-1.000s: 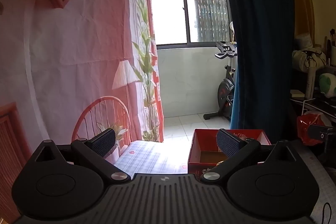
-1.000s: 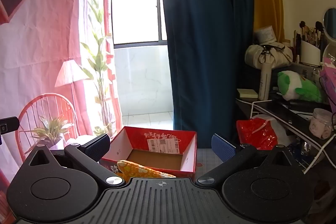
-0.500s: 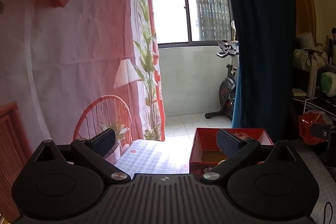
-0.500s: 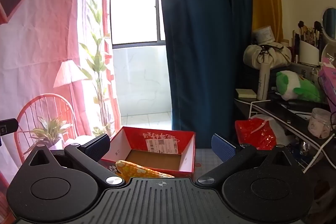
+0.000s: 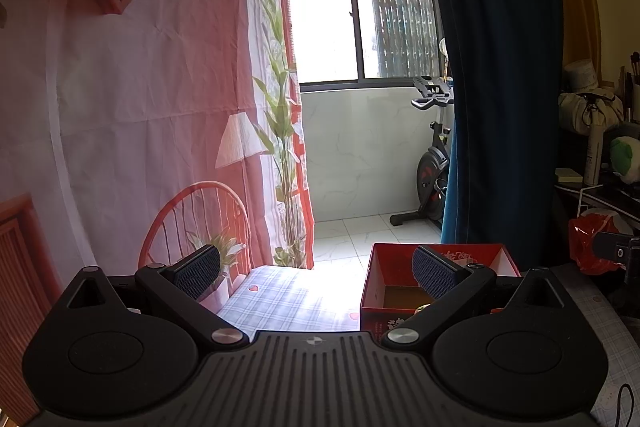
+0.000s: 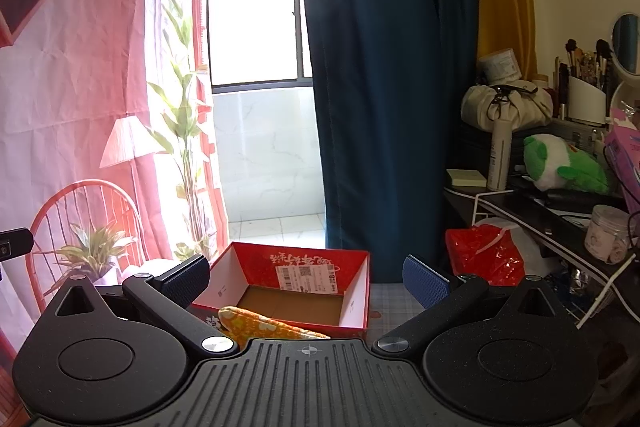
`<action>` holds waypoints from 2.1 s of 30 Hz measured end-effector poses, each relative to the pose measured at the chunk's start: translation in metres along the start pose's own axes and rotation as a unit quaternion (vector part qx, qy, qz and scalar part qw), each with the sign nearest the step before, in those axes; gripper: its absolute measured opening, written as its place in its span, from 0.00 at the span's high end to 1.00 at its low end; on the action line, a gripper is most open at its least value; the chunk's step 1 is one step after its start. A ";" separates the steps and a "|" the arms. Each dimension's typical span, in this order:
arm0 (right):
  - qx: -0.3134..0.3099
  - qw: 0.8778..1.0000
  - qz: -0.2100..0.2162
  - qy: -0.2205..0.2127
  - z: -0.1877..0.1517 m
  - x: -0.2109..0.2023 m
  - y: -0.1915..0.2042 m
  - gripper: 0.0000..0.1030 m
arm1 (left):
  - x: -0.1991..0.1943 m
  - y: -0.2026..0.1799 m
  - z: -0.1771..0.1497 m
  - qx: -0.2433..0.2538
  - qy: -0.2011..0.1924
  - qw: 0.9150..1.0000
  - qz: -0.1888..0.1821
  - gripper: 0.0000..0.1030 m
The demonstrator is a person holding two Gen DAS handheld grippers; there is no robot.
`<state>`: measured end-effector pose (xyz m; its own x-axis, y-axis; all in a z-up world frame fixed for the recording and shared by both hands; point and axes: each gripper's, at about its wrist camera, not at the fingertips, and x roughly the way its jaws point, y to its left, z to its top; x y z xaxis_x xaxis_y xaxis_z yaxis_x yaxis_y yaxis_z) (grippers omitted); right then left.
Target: Organize soft objects
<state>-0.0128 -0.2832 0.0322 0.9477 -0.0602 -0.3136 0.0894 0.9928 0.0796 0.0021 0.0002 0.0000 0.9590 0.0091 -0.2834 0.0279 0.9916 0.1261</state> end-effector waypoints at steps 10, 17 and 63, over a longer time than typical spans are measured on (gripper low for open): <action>0.001 1.000 -0.001 -0.001 -0.001 -0.001 -0.002 0.00 | 0.001 -0.001 0.000 0.000 0.000 1.000 0.000 0.00; 0.001 1.000 -0.001 -0.001 0.000 -0.001 -0.002 0.00 | 0.001 -0.002 0.000 0.001 0.001 1.000 -0.001 0.00; 0.017 0.999 0.031 -0.021 -0.015 0.005 -0.009 0.00 | 0.015 -0.004 -0.012 0.016 0.005 1.000 0.010 0.00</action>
<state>-0.0132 -0.2912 0.0156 0.9637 -0.0031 -0.2668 0.0393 0.9907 0.1304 0.0127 -0.0018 -0.0158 0.9564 0.0312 -0.2904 0.0173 0.9865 0.1629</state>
